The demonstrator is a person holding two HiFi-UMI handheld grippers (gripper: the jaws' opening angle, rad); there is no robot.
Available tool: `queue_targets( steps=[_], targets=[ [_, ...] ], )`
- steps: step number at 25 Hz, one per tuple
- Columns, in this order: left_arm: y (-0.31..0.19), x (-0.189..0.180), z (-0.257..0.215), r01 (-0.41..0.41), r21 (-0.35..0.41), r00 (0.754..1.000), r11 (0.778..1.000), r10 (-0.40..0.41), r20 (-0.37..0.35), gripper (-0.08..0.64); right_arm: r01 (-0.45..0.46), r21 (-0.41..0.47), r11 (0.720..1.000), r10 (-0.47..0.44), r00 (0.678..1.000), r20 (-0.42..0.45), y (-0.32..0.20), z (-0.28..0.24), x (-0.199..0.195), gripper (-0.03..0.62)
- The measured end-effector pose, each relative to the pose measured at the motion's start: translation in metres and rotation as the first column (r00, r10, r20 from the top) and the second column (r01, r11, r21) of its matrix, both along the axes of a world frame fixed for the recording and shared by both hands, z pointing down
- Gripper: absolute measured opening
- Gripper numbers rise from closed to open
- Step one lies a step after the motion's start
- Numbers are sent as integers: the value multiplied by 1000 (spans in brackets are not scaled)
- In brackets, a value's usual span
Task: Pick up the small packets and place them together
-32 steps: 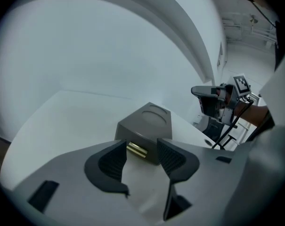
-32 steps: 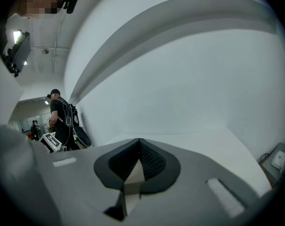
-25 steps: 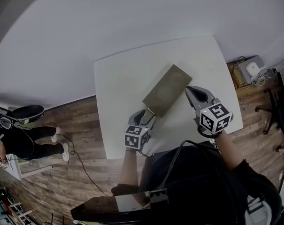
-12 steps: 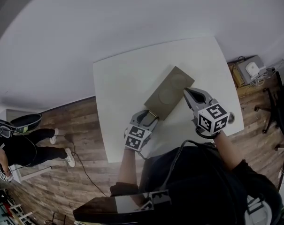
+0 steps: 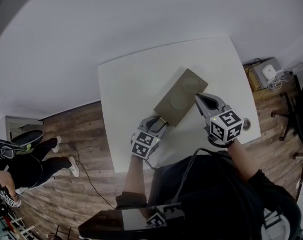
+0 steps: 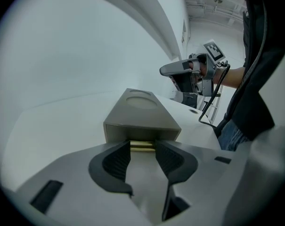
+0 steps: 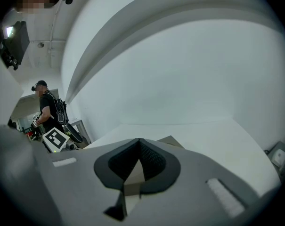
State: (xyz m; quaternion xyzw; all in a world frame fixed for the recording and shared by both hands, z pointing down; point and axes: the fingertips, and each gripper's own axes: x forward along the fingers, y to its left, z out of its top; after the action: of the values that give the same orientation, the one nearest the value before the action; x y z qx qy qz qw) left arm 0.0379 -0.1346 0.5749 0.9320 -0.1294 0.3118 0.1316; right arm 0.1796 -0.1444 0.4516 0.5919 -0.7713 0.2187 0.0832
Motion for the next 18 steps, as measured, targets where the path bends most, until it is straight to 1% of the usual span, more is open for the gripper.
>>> queue_targets(
  steps=[3, 7, 11, 18],
  targets=[
    [0, -1, -1, 0, -11, 1000, 1000, 0, -3, 166, -1, 1, 1000, 1, 1000, -1, 1, -1, 1, -5],
    [3, -5, -1, -6, -17, 1000, 1000, 6, 11, 166, -5, 3, 1000, 5, 1000, -1, 3, -2, 6, -5],
    [8, -16, 1, -12, -28, 999, 1000, 13, 31, 166, -5, -1, 1000, 5, 1000, -2, 4, -1, 8, -5],
    [15, -42, 1, -9, -37, 998, 999, 12, 61, 166, 21, -4, 1000, -21, 1000, -4, 2, 1, -1, -5]
  ],
)
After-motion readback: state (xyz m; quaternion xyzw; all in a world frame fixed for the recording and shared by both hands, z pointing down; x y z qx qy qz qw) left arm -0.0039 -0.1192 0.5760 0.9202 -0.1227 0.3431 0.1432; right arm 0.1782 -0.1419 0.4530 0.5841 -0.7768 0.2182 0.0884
